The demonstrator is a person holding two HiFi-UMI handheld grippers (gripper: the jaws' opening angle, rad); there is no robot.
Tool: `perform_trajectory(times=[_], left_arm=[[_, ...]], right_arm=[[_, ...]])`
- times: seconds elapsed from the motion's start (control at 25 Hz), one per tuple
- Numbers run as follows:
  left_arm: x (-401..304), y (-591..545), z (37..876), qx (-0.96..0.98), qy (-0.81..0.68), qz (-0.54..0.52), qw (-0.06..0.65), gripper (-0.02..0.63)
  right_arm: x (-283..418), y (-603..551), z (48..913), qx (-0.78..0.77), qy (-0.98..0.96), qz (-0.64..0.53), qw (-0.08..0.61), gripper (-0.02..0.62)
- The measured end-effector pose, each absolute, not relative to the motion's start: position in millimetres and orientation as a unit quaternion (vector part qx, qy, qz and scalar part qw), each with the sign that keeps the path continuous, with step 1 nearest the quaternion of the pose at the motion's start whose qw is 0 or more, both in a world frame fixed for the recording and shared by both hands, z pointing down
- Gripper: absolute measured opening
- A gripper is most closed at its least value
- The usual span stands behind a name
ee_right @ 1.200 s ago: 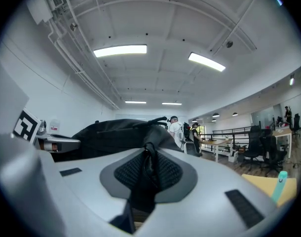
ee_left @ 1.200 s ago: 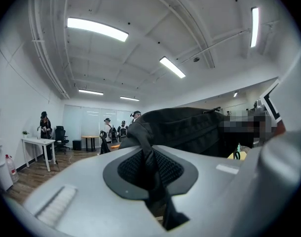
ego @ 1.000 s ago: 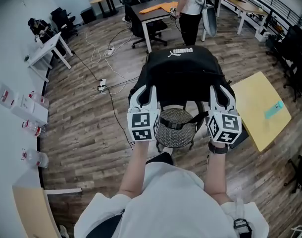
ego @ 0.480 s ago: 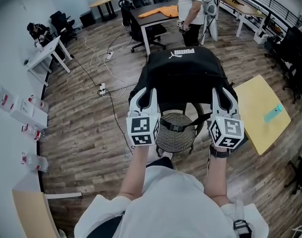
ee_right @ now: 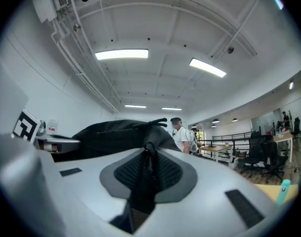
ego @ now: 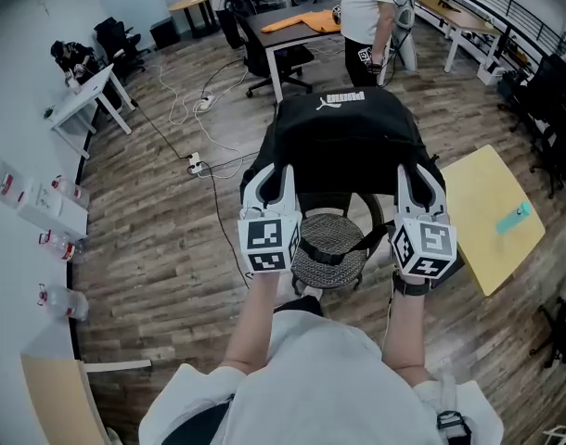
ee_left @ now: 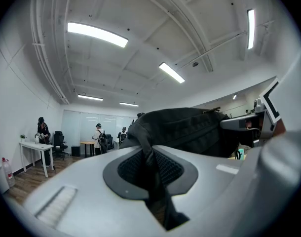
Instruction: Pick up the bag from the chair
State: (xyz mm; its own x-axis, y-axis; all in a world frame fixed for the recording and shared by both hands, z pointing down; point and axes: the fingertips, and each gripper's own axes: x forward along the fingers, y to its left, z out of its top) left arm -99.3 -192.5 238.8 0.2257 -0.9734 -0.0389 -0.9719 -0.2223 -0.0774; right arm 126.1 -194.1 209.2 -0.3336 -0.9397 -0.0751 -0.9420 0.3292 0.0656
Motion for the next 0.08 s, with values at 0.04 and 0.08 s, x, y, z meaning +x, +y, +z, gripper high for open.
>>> perform_trajectory(times=[0.04,0.08], left_arm=[[-99.3,-193.8,239.3,-0.781,0.622,-0.009,0.042,0.044],[-99.3,-195.1,239.9,-0.781,0.623,-0.009,0.042,0.044]], right_arm=[[126.1,-195.7,209.9,-0.577,0.815,0.048,0.011,0.066],[126.1,-197.2,210.5,-0.577,0.815,0.048,0.011,0.066]])
